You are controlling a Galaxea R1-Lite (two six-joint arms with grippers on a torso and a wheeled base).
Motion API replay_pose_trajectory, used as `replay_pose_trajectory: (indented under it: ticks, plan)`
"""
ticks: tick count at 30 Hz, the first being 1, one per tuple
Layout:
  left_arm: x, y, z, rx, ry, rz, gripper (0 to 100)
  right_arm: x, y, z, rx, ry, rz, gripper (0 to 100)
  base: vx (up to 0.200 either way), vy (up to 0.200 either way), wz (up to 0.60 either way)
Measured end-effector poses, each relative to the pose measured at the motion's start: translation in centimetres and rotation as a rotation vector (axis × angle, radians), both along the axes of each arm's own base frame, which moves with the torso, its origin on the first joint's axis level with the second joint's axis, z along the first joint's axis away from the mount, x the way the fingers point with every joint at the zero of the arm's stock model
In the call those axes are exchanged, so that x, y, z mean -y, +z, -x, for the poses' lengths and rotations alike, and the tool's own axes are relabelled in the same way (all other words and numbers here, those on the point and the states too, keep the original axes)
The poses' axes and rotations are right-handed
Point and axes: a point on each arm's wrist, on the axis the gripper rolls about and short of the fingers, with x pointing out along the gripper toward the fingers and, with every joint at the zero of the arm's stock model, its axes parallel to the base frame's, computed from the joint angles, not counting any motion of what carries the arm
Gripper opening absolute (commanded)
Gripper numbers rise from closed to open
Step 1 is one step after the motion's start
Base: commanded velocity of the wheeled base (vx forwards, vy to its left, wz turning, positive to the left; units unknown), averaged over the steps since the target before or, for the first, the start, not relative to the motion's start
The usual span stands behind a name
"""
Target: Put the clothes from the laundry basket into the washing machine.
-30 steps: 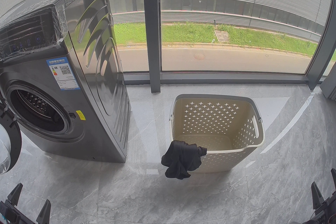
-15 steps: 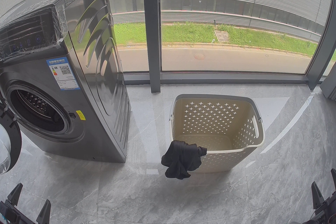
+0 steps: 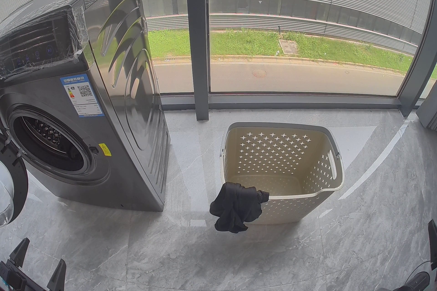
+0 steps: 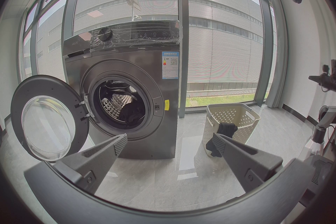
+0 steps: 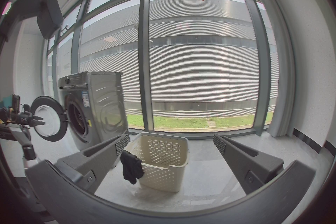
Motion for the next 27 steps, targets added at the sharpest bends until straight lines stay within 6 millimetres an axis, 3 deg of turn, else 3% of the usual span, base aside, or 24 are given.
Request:
replay_pose_trajectory:
  ticks: [6, 12, 18, 27]
  plan:
    - [0.0, 0.0, 0.0, 0.000, 0.000, 0.000, 100, -0.3, 2.0, -2.6, -0.126, 0.123, 0.014, 100, 0.000, 0.000, 0.00]
    - [0.0, 0.0, 0.0, 0.000, 0.000, 0.001, 100, -0.8, 3.0, -7.0, -0.272, 0.243, 0.014, 100, 0.000, 0.000, 0.00]
    - [0.0, 0.0, 0.0, 0.000, -0.001, 0.002, 100, -2.0, 2.7, -12.0, -0.425, 0.336, 0.017, 100, 0.000, 0.000, 0.00]
    - [0.0, 0.0, 0.0, 0.000, -0.001, 0.002, 100, -4.6, 0.6, -19.2, -0.588, 0.417, 0.033, 100, 0.000, 0.000, 0.00]
